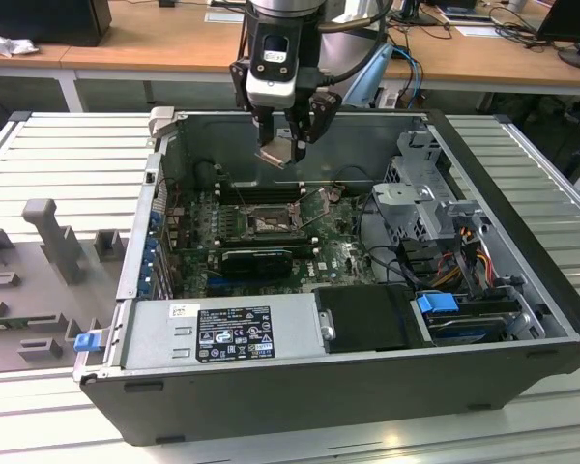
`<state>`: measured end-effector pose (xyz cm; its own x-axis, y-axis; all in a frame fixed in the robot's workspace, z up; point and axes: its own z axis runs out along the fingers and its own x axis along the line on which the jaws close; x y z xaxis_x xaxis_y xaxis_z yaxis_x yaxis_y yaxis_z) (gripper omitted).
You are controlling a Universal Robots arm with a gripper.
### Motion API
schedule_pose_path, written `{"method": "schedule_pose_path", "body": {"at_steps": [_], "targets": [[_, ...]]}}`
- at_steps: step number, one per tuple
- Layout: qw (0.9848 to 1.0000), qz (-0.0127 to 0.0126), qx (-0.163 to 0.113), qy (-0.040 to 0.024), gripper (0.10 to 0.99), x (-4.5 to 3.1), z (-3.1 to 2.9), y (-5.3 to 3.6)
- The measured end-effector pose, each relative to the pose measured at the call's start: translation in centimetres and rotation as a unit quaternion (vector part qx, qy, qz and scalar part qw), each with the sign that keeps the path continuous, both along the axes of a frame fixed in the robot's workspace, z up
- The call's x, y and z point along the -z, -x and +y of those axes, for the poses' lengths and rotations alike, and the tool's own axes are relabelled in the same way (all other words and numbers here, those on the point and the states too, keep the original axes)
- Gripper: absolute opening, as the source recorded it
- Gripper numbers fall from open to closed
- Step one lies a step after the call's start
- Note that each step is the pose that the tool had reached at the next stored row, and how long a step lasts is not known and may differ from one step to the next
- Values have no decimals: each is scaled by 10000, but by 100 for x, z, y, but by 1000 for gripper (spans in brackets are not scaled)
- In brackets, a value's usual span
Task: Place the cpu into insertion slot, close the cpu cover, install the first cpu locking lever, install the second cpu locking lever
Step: 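Place the cpu into insertion slot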
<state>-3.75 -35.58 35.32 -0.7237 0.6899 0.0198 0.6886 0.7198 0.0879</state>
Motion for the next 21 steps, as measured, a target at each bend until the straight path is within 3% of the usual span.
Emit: {"method": "schedule_pose_path", "body": {"at_steps": [21], "targets": [[9994,0,337,0,533,2,0,0]]}}
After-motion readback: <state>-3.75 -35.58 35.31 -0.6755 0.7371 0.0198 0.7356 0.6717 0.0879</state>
